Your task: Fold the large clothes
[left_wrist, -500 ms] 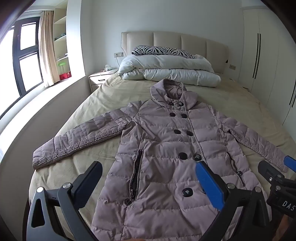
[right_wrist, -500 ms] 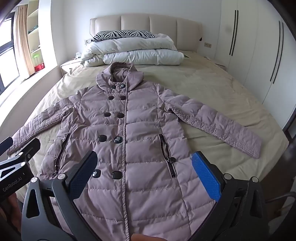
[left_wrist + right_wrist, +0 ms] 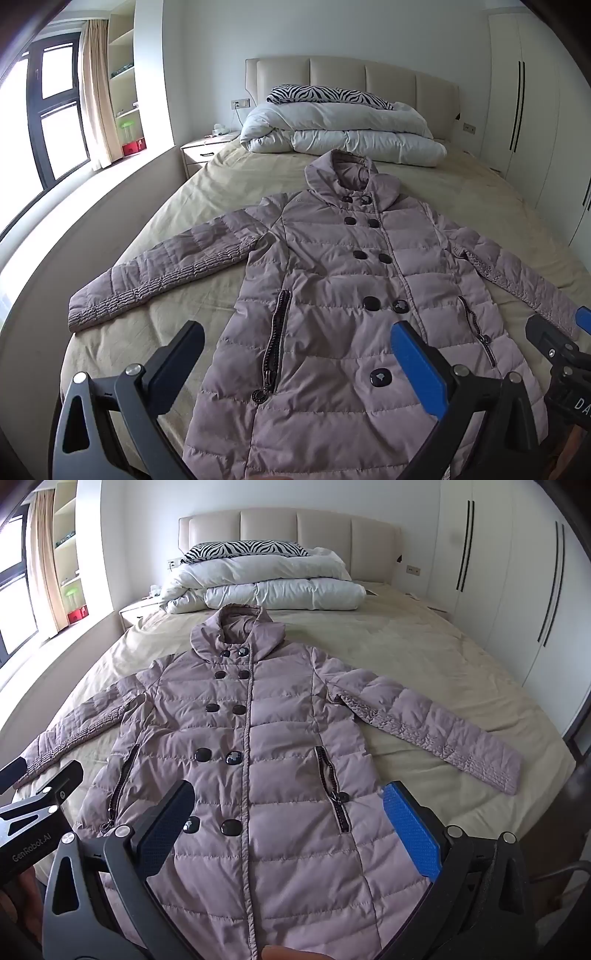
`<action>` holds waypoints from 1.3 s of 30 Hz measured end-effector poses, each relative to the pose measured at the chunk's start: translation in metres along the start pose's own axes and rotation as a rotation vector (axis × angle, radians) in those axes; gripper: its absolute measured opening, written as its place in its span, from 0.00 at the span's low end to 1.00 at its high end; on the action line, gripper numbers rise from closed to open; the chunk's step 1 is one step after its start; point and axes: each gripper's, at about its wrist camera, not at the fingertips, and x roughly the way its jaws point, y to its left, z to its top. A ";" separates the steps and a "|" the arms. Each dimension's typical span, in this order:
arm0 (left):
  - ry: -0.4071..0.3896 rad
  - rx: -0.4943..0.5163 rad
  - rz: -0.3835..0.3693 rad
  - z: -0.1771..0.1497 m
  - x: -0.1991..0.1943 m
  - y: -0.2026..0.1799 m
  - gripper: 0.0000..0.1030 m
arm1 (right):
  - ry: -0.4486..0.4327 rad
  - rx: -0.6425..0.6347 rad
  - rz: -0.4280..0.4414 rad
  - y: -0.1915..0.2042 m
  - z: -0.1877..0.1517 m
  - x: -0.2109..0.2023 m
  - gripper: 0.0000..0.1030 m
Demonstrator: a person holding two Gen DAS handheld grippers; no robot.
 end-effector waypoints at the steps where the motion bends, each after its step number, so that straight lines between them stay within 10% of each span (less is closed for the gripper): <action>1: 0.002 0.001 0.002 -0.001 0.000 0.000 1.00 | 0.000 0.000 -0.001 0.000 0.000 0.000 1.00; 39: 0.013 0.005 0.011 -0.001 0.004 0.000 1.00 | 0.004 -0.002 -0.003 0.000 -0.002 0.002 1.00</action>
